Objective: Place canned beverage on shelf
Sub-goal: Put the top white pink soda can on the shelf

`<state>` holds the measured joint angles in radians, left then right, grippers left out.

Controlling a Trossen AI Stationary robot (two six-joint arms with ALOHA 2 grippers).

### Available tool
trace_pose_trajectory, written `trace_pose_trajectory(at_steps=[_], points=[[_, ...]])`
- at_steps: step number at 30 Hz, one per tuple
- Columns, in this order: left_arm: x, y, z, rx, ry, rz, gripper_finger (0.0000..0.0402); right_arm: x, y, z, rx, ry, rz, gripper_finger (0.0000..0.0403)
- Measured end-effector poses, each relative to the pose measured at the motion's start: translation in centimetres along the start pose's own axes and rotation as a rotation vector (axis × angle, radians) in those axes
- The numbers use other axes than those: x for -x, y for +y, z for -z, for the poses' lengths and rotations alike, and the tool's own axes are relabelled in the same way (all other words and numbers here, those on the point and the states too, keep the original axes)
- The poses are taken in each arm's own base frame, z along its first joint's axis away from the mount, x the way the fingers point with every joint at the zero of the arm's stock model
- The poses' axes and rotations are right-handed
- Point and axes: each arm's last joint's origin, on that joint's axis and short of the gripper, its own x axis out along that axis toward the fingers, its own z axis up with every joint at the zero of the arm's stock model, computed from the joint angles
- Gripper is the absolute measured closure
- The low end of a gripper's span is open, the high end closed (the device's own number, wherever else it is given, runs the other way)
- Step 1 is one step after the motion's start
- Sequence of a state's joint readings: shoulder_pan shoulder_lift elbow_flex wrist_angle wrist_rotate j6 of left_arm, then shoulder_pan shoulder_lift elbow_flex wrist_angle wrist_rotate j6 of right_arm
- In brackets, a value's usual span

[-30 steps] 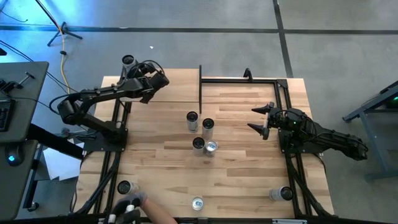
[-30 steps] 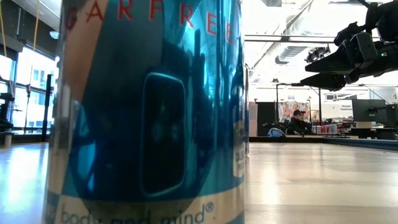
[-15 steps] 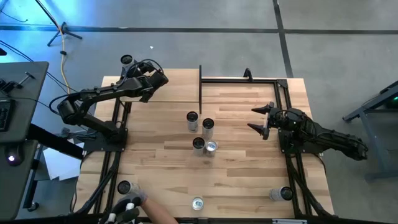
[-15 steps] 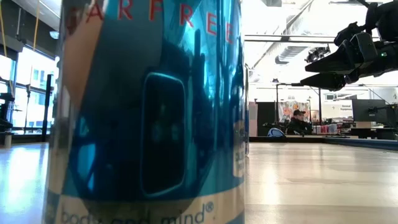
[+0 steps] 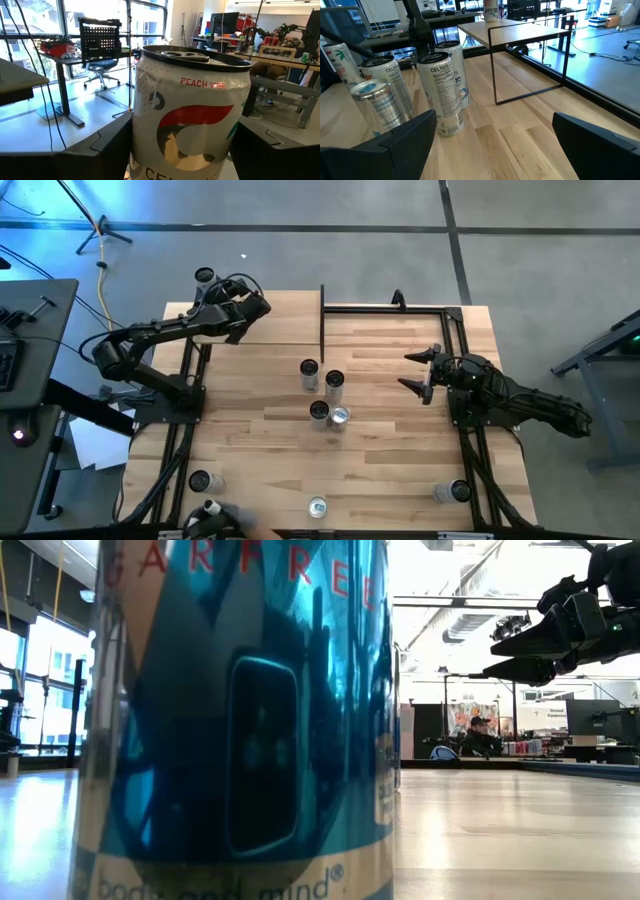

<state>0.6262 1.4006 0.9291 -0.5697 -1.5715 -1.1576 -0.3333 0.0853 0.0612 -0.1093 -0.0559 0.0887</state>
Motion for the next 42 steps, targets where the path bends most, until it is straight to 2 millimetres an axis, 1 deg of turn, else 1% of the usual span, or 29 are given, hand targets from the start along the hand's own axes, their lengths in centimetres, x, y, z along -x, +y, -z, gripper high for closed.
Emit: trace_pose_trajectory(at_steps=[5, 14, 21, 32, 42], points=[[0.1, 0.0, 0.0, 0.0, 0.0, 0.003, 0.0151, 0.0, 0.0, 0.0, 0.0, 0.0, 0.0, 0.0016], [1.1, -0.1, 0.0, 0.0, 0.006, 0.045, 0.0151, 0.0, 0.0, 0.0, 0.0, 0.0, 0.0, 0.0016], [1.3, -0.1, 0.0, -0.086, 0.002, 0.05, 0.0151, 0.0, 0.0, 0.0, 0.0, 0.0, 0.0, 0.0016], [1.3, -0.1, 0.0, -0.016, 0.007, 0.051, 0.0151, 0.0, 0.0, 0.0, 0.0, 0.0, 0.0, 0.0016], [1.3, -0.1, 0.0, -0.008, 0.007, 0.051, 0.0151, 0.0, 0.0, 0.0, 0.0, 0.0, 0.0, 0.0016]])
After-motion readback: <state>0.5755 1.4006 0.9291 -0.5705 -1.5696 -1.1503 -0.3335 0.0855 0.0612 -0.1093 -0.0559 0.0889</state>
